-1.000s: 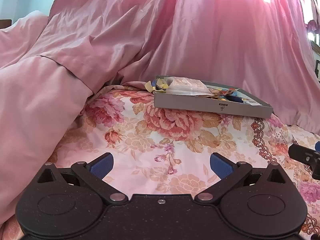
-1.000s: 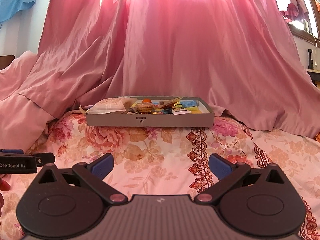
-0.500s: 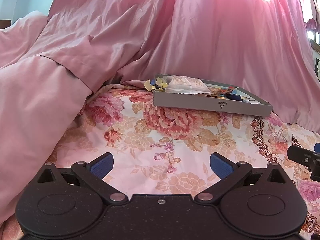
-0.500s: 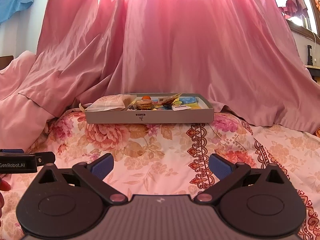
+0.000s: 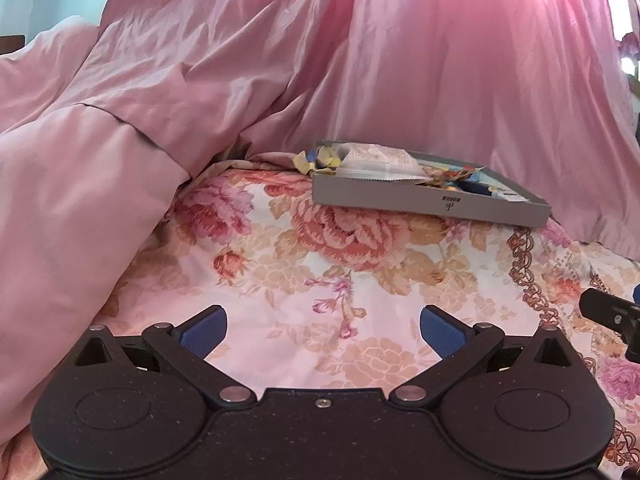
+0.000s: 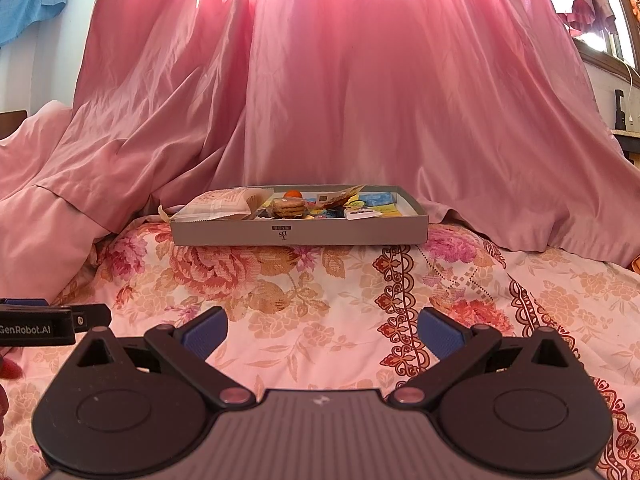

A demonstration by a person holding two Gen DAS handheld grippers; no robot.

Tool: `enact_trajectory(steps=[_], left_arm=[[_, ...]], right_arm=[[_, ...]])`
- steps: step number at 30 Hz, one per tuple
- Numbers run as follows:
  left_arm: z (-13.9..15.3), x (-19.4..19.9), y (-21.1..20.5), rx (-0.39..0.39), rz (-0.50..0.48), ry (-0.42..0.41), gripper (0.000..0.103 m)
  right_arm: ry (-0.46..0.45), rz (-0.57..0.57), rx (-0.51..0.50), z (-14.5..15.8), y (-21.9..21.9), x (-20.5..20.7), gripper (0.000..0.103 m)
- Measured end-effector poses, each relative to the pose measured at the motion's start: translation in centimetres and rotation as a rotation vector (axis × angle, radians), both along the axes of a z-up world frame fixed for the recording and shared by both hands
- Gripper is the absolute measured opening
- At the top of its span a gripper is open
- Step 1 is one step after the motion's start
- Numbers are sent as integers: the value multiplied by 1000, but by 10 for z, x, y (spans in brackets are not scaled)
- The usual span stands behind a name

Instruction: Organize snacks

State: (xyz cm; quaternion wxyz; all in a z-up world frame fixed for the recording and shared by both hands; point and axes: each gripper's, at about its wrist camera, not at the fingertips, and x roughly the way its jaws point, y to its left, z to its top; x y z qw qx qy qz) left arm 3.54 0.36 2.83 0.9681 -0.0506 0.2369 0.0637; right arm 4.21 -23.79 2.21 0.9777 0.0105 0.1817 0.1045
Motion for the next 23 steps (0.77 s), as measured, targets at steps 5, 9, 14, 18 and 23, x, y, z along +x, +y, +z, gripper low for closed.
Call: enact_trajectory(steps=[5, 9, 14, 18, 23], left_arm=[[-2, 1, 1, -15, -6, 25, 102], [-3, 2, 1, -22, -14, 45, 102], [-4, 3, 1, -23, -16, 55, 102], [-4, 3, 0, -18, -18, 53, 102], [-3, 3, -1, -9, -17, 51, 102]], right_arm=[[1, 0, 0, 0, 0, 0, 103], [2, 0, 2, 0, 0, 0, 103], [4, 3, 4, -1, 3, -2, 103], [4, 6, 4, -1, 4, -2, 103], [6, 7, 5, -1, 4, -1, 103]])
